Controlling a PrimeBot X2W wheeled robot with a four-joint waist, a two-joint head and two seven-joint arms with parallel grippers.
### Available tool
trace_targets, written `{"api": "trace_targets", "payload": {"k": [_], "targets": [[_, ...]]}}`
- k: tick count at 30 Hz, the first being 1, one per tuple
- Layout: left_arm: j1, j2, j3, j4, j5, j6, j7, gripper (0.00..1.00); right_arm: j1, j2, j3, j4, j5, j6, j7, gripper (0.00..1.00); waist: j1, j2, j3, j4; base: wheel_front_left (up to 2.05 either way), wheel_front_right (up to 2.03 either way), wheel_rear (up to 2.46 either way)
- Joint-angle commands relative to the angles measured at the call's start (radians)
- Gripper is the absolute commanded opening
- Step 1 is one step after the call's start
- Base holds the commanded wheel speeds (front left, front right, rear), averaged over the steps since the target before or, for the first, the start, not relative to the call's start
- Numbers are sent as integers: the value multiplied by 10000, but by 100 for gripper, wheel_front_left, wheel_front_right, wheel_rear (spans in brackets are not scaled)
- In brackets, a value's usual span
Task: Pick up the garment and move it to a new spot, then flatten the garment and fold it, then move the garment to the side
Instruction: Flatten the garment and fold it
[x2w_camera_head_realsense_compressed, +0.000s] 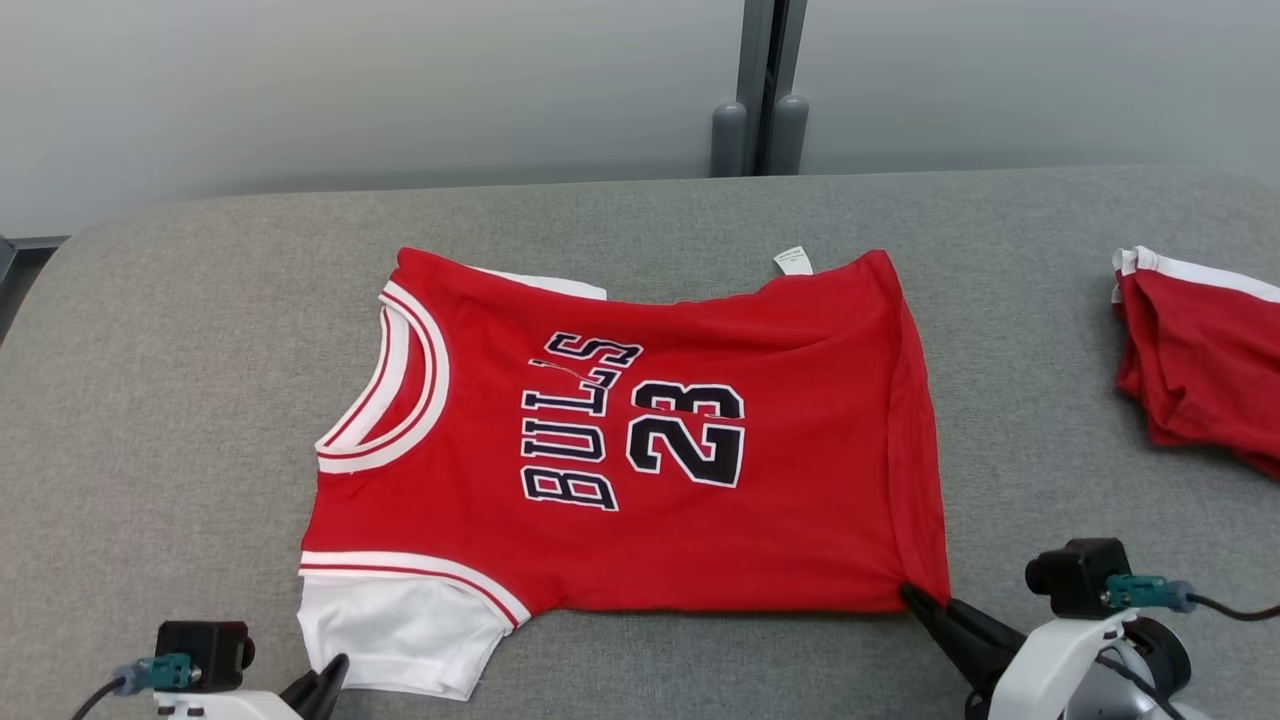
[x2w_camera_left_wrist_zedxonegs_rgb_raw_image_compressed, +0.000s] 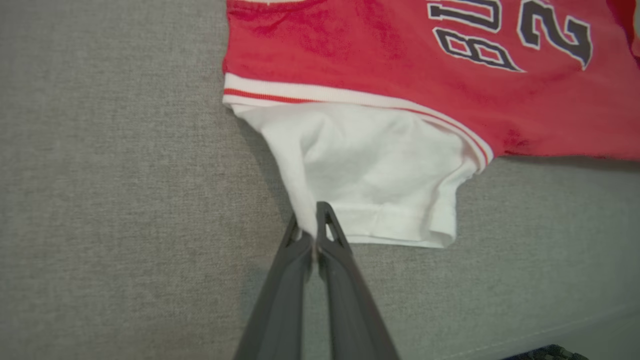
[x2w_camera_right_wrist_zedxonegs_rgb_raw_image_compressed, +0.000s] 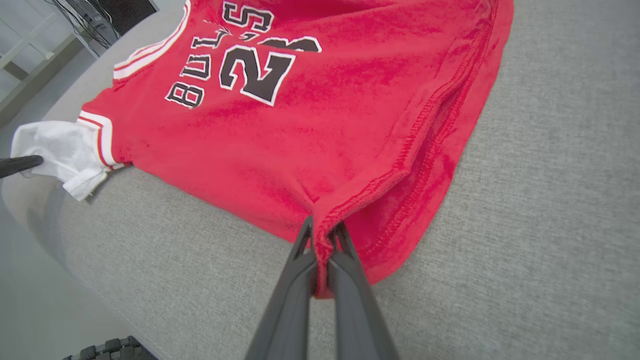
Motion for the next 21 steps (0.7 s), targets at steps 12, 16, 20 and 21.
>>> {"api": "trace_targets", "payload": {"k": [12, 16, 20, 21], "targets": [[-2784, 1497, 118, -1812, -380, -441, 2159, 0, -3112, -1240, 384, -1524, 2498, 0, 739, 0, 0, 0, 1022, -488, 0, 0, 0], [-5314, 2076, -326, -1169, -98, -695, 2910, 0, -5416, -1320, 665, -1103, 3811, 2, 1055, 0, 0, 0, 1987, -578, 0, 0, 0], [-8156, 2272, -921, 2, 226, -822, 2887, 0, -7696, -1312, 1098, -155, 4521, 2, 1145, 0, 0, 0, 2937, -585, 0, 0, 0], [-8755, 2265, -1128, 385, 294, -846, 2911, 0, -8215, -1334, 1280, 103, 4567, 2, 1152, 0, 0, 0, 3143, -580, 0, 0, 0]]}}
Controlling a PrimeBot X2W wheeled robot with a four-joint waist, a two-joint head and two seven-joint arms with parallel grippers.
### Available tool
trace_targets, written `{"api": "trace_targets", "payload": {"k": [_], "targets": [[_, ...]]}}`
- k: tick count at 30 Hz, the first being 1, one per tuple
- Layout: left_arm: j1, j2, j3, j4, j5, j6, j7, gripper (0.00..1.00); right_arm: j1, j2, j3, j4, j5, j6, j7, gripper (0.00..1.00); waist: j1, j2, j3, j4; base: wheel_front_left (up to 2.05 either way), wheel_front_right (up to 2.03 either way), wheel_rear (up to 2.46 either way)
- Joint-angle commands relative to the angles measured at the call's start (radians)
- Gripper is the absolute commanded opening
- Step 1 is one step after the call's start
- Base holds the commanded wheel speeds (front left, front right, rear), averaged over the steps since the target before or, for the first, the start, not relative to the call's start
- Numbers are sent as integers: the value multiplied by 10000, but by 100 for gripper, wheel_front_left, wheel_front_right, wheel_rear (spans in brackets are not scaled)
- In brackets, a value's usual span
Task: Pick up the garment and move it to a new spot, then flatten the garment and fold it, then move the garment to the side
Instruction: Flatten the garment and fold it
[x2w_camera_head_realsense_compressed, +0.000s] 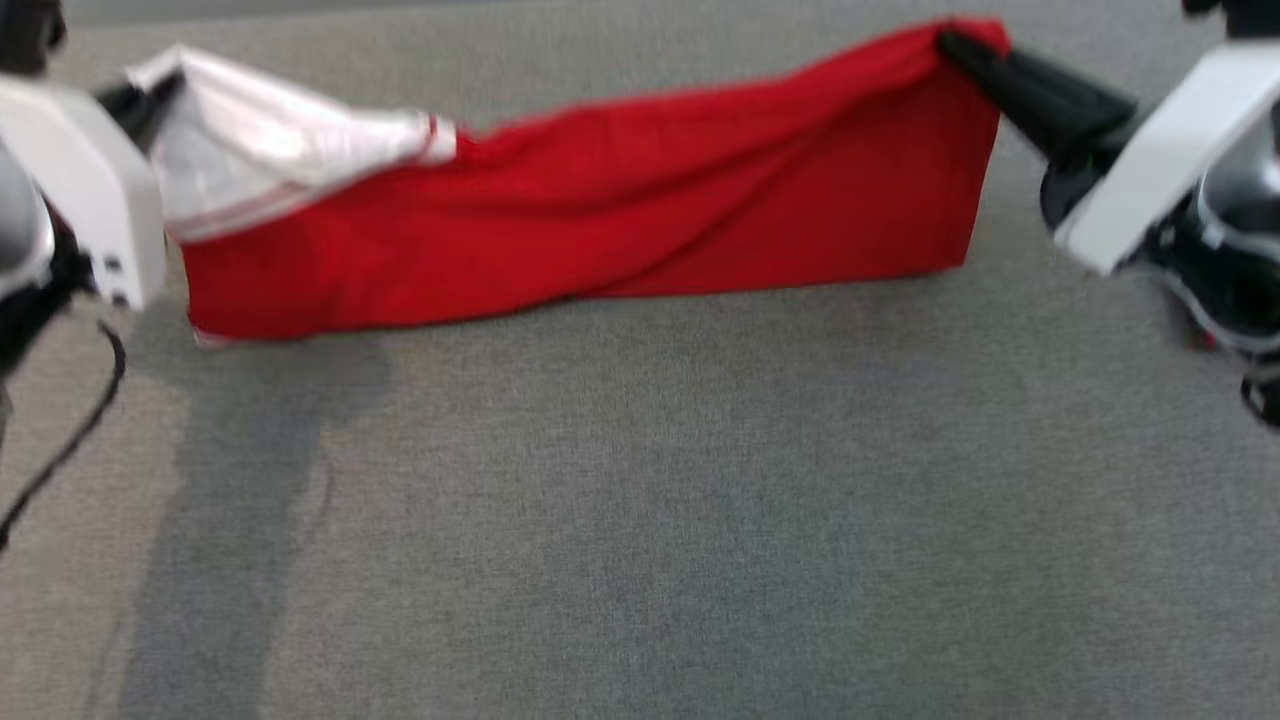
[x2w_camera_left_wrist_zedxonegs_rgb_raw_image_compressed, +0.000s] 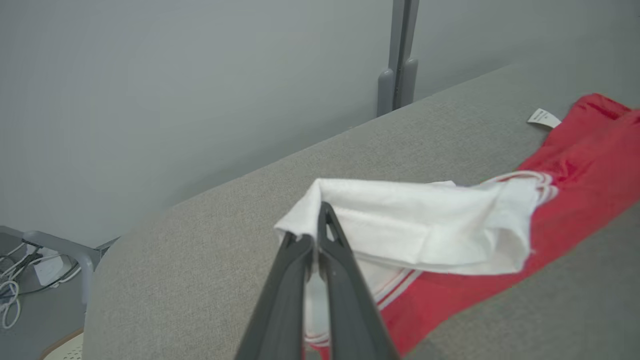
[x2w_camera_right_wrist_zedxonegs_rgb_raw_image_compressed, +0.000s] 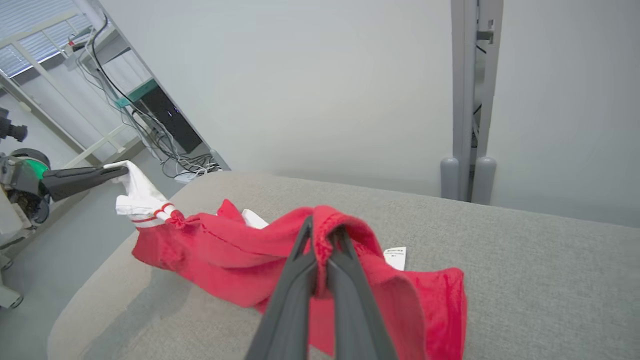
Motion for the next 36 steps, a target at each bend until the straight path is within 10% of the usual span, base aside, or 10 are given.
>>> {"api": "trace_targets", "payload": {"k": [1, 20, 36], "targets": [[-611, -28, -263, 420, 65, -57, 13, 0, -553, 24, 156, 302, 127, 2, -68, 0, 0, 0, 897, -45, 0, 0, 0], [-9373, -1162, -2413, 5909, 1106, 164, -3359, 0, -7863, 56, 748, 3724, 881, 2, -2644, 0, 0, 0, 2578, 250, 0, 0, 0], [-8811, -1738, -3714, 8080, 218, -67, -4175, 0, -6739, -319, 3160, 4012, 1755, 2, -2617, 0, 0, 0, 1900, 303, 0, 0, 0]]}}
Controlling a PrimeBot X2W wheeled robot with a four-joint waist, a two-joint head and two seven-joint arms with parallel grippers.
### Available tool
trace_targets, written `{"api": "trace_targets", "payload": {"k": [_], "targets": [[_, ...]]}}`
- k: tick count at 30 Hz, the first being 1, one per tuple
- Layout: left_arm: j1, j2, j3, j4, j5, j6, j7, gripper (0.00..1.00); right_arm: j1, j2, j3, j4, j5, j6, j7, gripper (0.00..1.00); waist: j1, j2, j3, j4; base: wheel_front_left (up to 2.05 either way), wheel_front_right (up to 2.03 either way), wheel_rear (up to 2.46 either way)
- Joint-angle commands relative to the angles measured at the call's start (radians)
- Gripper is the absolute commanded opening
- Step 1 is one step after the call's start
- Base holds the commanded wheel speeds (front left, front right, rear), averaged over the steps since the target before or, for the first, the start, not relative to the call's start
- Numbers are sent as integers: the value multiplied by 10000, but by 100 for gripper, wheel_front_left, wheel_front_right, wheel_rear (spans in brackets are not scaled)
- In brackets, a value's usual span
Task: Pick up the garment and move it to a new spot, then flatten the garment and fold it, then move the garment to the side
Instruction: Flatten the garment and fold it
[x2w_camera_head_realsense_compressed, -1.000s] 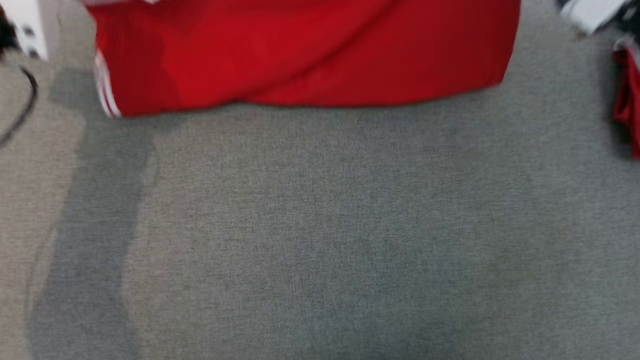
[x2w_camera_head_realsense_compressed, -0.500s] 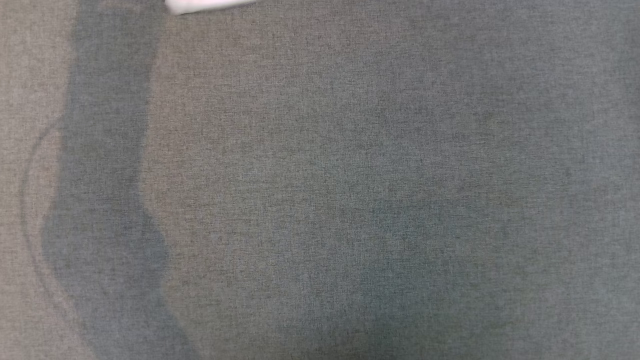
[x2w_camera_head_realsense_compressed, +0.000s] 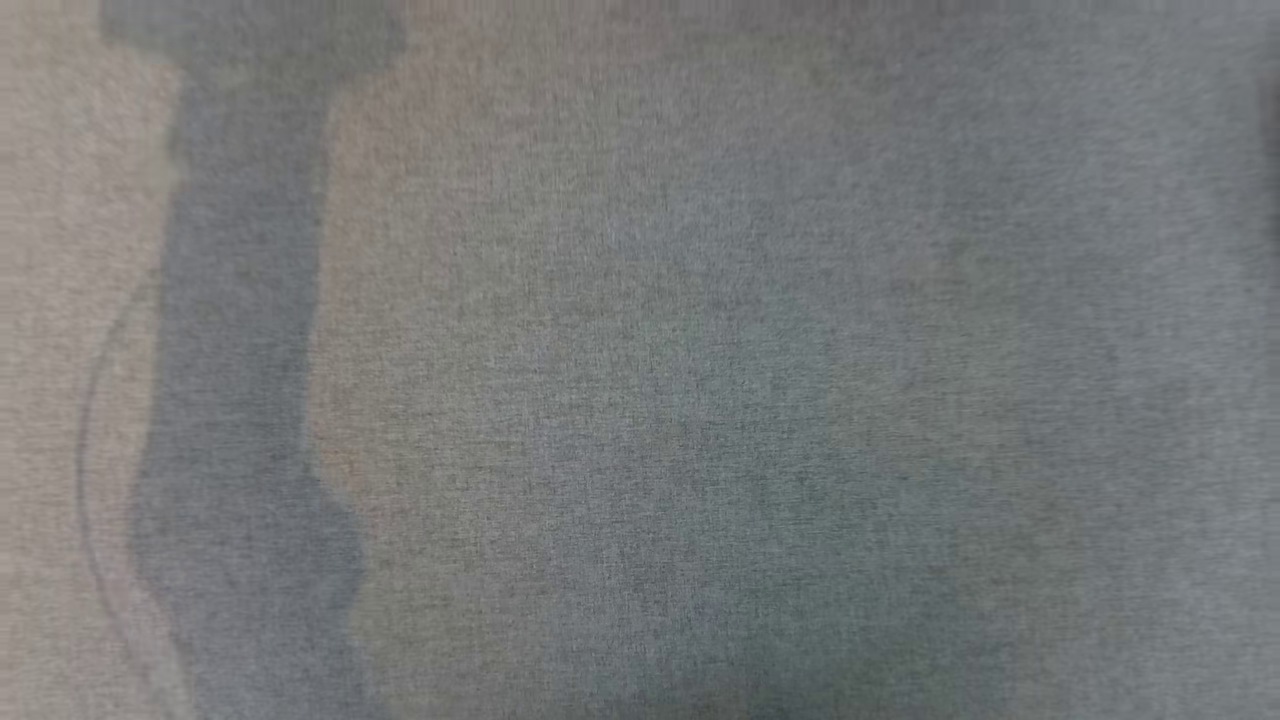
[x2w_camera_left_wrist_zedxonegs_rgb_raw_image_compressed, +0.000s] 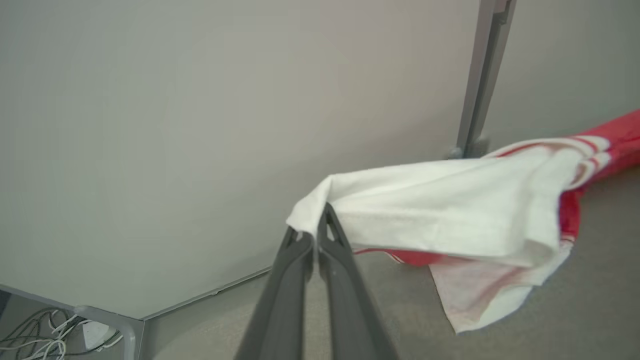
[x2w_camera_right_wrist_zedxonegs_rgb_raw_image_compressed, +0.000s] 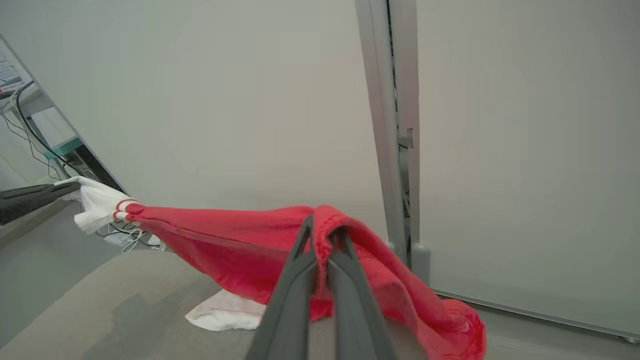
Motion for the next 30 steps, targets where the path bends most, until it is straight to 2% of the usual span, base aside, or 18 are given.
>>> {"api": "trace_targets", "payload": {"k": [1, 6, 8, 12, 17, 23, 30], "targets": [[273, 122, -158, -80, -203, -28, 149, 0, 239, -105, 91, -84, 105, 2, 72, 0, -1, 0, -377, -2, 0, 0, 0], [2506, 1349, -2205, -1693, -2118, -22, 2379, 0, 2122, -435, 1225, -706, 1097, 2, 890, 0, -1, 0, -1668, -69, 0, 0, 0], [3277, 2084, -2813, -2712, -3070, -22, 3306, 0, 2672, -568, 1527, -1039, 1519, 2, 1466, 0, -1, 0, -2109, -142, 0, 0, 0], [4692, 3546, -3576, -4703, -4622, -22, 4636, 0, 3749, -1122, 2187, -1726, 1966, 0, 2402, 0, -1, 0, -2867, -179, 0, 0, 0], [6203, 4946, -3958, -6700, -5933, -6, 5655, 0, 4888, -1659, 2625, -2362, 2213, 0, 3300, 0, -1, 0, -3698, -223, 0, 0, 0], [7747, 6155, -4251, -9109, -7214, 714, 6499, 0, 6067, -2255, 2824, -3109, 2153, 0, 4026, 0, -1, 0, -4418, -277, 0, 0, 0], [8972, 7296, -4465, -11502, -8186, 1646, 6756, 0, 7454, -3454, 2932, -4189, 1767, 0, 5575, 0, -1, 0, -4767, -317, 0, 0, 0]]}}
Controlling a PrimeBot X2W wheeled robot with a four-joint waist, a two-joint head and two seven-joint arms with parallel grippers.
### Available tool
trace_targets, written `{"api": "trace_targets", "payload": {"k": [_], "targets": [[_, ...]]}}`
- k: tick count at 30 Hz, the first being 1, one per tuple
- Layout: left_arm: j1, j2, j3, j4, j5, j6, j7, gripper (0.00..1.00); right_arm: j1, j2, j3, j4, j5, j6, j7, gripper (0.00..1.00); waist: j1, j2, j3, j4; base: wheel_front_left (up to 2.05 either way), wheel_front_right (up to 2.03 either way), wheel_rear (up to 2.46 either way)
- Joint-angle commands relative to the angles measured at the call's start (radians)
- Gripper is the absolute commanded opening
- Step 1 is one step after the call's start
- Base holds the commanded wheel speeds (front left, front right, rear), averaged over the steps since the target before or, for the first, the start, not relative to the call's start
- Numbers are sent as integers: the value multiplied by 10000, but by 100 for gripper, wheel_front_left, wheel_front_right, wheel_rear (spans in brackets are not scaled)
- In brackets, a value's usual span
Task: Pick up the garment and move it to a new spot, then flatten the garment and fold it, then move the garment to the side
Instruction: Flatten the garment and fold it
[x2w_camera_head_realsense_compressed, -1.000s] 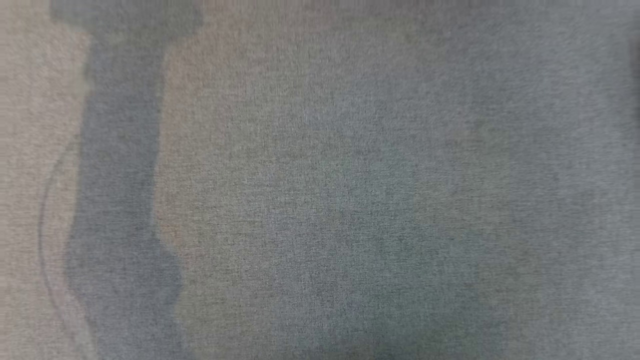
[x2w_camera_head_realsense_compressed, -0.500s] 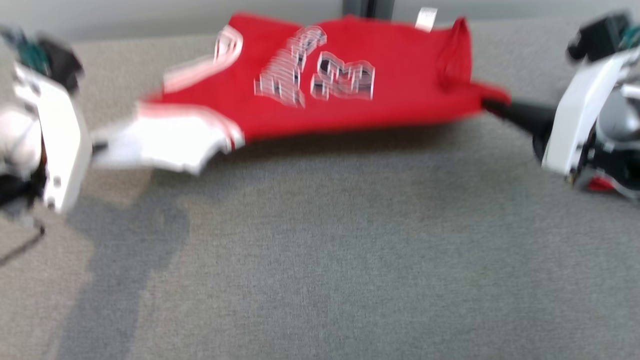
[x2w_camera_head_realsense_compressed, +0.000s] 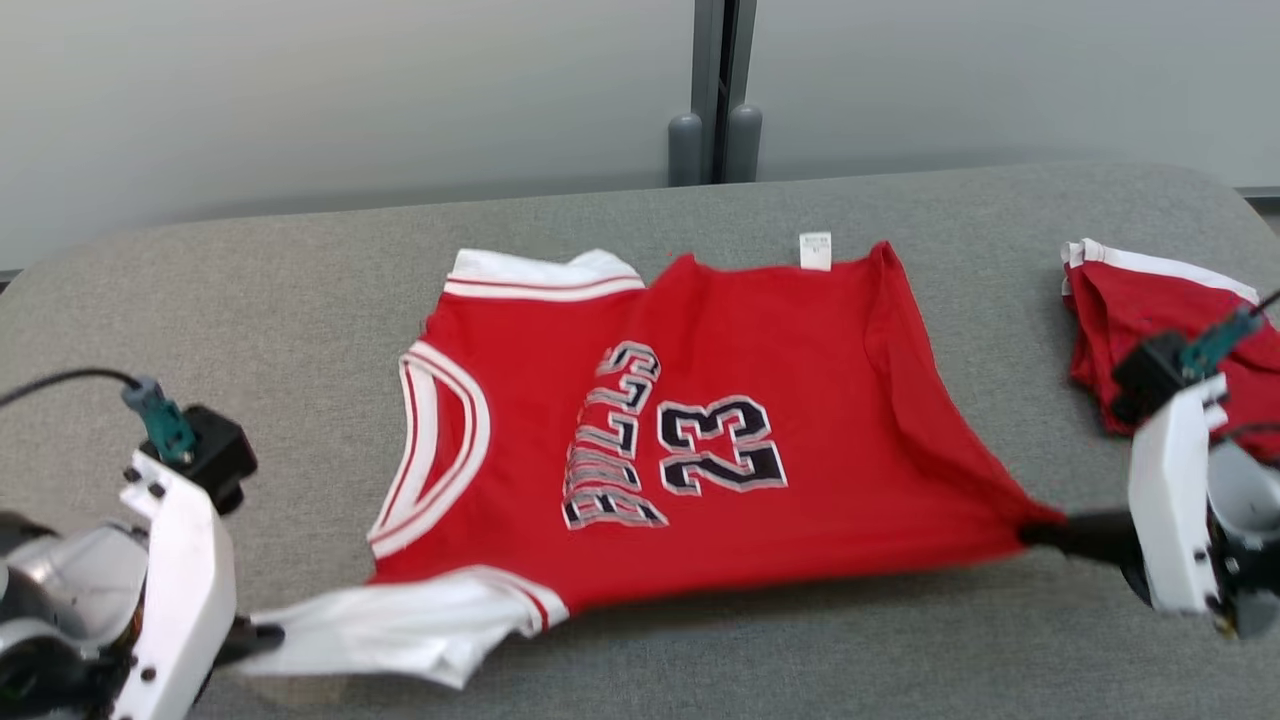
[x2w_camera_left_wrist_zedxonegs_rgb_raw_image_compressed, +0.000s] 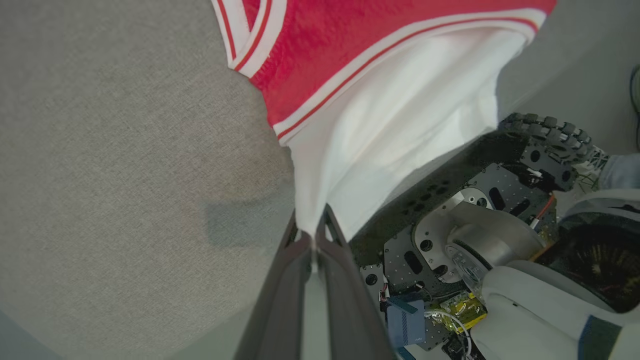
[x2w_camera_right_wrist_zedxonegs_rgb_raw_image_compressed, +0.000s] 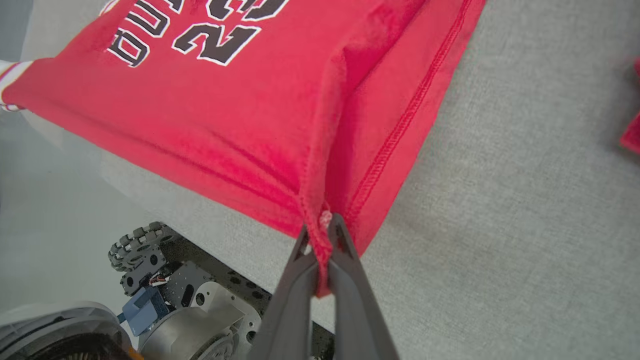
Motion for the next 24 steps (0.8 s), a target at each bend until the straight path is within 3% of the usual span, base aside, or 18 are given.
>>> {"api": "trace_targets", "payload": {"k": [1, 6, 11, 18, 24], "targets": [[346, 359, -59, -461, -204, 256, 62, 0, 473, -464, 23, -365, -143, -2, 349, 0, 0, 0, -73, -15, 0, 0, 0], [800, 1003, -240, -1359, -656, 670, 345, 0, 1265, -1458, 36, -1288, -426, -3, 1058, 0, 0, 0, -71, -68, 0, 0, 0], [824, 1172, -170, -1655, -735, 882, 373, 0, 1405, -1787, -169, -1745, -430, -5, 1187, 0, 0, 0, 89, -188, 0, 0, 0], [241, 788, -40, -1543, -525, 906, 723, 0, 1084, -1383, -726, -1752, -461, -3, 1409, 0, 0, 0, 773, -336, 0, 0, 0], [-609, 75, 98, -676, -261, 732, 1284, 0, 655, -722, -1144, -1060, -441, -3, 1836, 0, 0, 0, 1459, -491, 0, 0, 0]]}}
